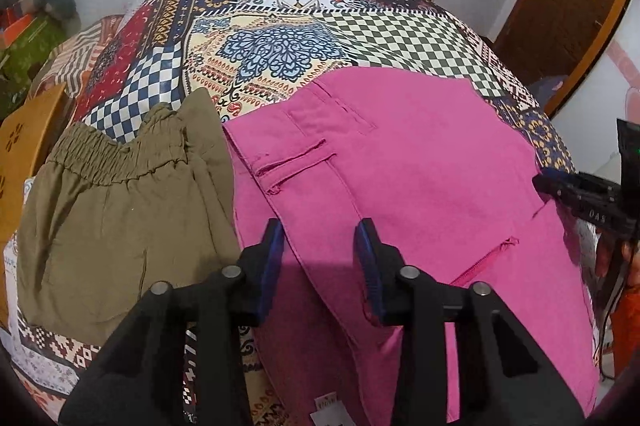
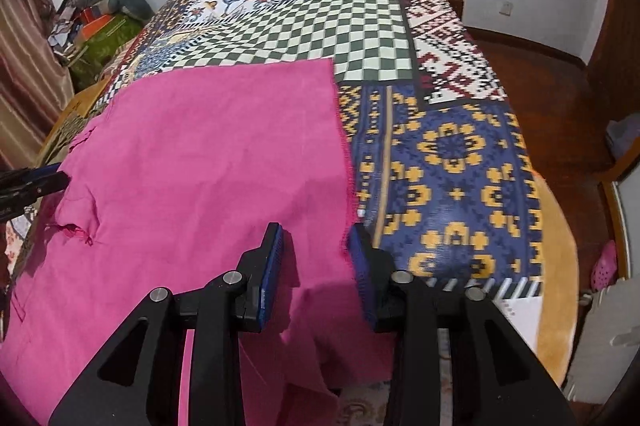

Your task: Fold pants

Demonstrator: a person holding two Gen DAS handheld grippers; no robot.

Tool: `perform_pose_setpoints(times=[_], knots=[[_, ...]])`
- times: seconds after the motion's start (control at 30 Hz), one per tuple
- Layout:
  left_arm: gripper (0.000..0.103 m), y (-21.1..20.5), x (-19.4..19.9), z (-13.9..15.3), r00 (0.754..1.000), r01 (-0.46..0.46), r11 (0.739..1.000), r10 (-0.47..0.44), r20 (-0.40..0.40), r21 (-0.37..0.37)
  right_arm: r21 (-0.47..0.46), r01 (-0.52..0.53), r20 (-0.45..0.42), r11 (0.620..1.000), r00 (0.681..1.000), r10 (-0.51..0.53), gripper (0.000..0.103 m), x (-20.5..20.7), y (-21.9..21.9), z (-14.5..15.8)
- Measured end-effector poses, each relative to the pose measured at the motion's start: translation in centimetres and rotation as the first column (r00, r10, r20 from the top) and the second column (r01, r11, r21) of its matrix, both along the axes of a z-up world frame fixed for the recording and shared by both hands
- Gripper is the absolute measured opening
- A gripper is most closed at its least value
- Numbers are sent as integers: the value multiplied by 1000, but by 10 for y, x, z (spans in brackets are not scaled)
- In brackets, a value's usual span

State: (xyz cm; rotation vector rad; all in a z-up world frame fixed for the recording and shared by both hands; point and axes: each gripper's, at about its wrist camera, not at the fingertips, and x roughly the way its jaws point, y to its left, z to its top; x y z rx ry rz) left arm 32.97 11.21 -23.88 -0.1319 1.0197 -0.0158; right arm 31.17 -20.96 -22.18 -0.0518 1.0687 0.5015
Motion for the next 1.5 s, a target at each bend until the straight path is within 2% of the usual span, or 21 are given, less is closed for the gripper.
perform_pose_setpoints(times=[0.07, 0.13, 0.23, 0.3, 0.47, 0.73, 0.93, 1.1, 1.2, 1.27, 1.3, 1.43, 1.5], knots=[[26, 0, -1, 0, 1000, -3, 1000, 3, 3, 16, -5, -12, 13, 1000, 1000, 12, 32, -3, 4, 0], [23, -2, -2, 2, 1000, 6, 999, -7, 12, 39, -19, -25, 29, 999, 999, 26, 30, -6, 8, -1], [17, -9, -4, 4, 999, 30, 994, -33, 30, 103, -33, -44, 42, 999, 998, 45, 19, -6, 12, 1], [13, -14, -6, 7, 997, 46, 990, -52, 49, 133, -51, -56, 58, 997, 997, 59, 15, -8, 16, 2], [6, -14, -4, 13, 995, 52, 990, -63, 76, 132, -89, -65, 121, 994, 990, 75, 11, -13, 19, 6], [6, -18, -2, 22, 992, 49, 986, -66, 105, 159, -84, -46, 138, 995, 989, 57, 8, -13, 13, 8], [6, -14, 3, 11, 996, 54, 987, -63, 60, 148, -92, -46, 114, 995, 992, 57, 8, -11, 14, 3], [8, -12, 2, 9, 997, 53, 989, -60, 44, 136, -70, -38, 60, 997, 997, 42, 12, -6, 10, 4], [11, -9, 1, 15, 997, 46, 992, -52, 50, 121, -68, -19, 58, 997, 998, 23, 23, -5, 6, 11], [11, -6, -1, 22, 997, 39, 993, -45, 60, 112, -57, -10, 65, 998, 998, 13, 36, -6, 4, 17], [12, -5, -1, 25, 997, 33, 993, -41, 66, 116, -50, -8, 74, 999, 997, 11, 38, -7, 3, 20], [12, 3, -2, 46, 995, 8, 994, -19, 93, 112, -52, -8, 110, 999, 994, 14, 40, -8, 4, 36], [16, 8, -1, 57, 994, -8, 994, -5, 113, 110, -52, -9, 128, 999, 992, 16, 40, -8, 5, 46]])
